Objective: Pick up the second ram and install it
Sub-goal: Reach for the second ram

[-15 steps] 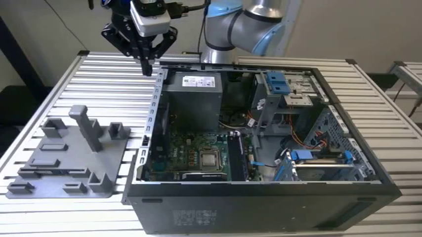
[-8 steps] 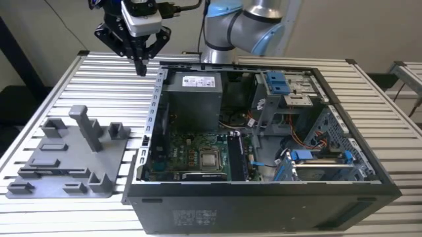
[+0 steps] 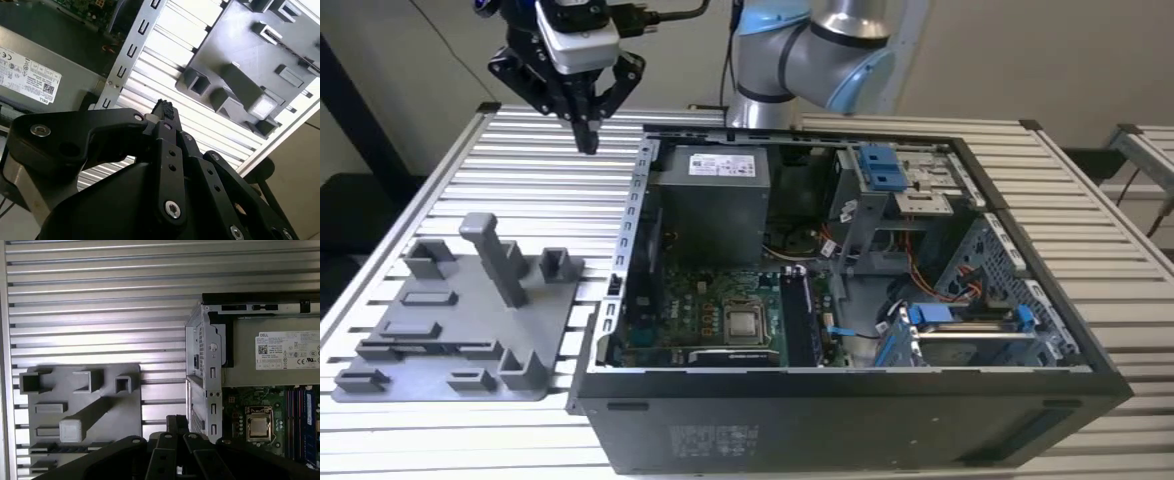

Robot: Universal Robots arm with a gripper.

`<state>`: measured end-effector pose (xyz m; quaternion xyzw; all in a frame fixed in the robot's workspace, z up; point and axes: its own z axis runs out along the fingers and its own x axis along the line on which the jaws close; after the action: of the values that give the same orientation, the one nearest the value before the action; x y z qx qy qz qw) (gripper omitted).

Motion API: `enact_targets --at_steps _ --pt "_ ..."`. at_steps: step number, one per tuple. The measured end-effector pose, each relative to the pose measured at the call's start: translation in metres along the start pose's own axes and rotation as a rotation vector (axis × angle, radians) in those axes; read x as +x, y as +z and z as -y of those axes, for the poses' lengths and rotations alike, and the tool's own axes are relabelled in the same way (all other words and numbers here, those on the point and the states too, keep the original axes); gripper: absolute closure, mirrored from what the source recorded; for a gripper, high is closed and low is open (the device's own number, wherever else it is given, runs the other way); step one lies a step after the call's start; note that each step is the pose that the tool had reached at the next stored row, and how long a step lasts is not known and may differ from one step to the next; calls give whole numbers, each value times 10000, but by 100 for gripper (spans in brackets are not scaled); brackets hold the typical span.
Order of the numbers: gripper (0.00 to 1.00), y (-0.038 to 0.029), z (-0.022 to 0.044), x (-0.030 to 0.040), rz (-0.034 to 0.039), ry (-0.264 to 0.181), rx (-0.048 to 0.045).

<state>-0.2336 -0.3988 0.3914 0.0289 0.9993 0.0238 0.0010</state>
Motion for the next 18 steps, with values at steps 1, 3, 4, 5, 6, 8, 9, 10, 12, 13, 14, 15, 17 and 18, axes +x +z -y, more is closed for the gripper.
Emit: enact_targets --at_steps 1,3,4,5,6,8,9,10,12,13,14,15,17,18 --pt "89 0 2 26 -1 -1 0" --pt "89 0 4 82 -1 -2 1" --pt "89 0 6 109 -1 -4 1" --pt "89 0 8 137 -1 -5 0" --pt "89 0 9 164 -1 -5 0" --pt "89 0 12 215 0 -8 0" --pt "89 0 14 242 0 -8 0" --pt "89 0 16 272 -2 -9 0" --pt "89 0 19 329 -2 -10 1" --pt "89 0 20 357 -1 -10 1" --pt "89 1 22 386 -2 -11 0" --pt "89 1 24 415 -1 -11 0" --pt "89 1 27 472 -1 -13 0" --pt "89 1 29 501 -2 -13 0"
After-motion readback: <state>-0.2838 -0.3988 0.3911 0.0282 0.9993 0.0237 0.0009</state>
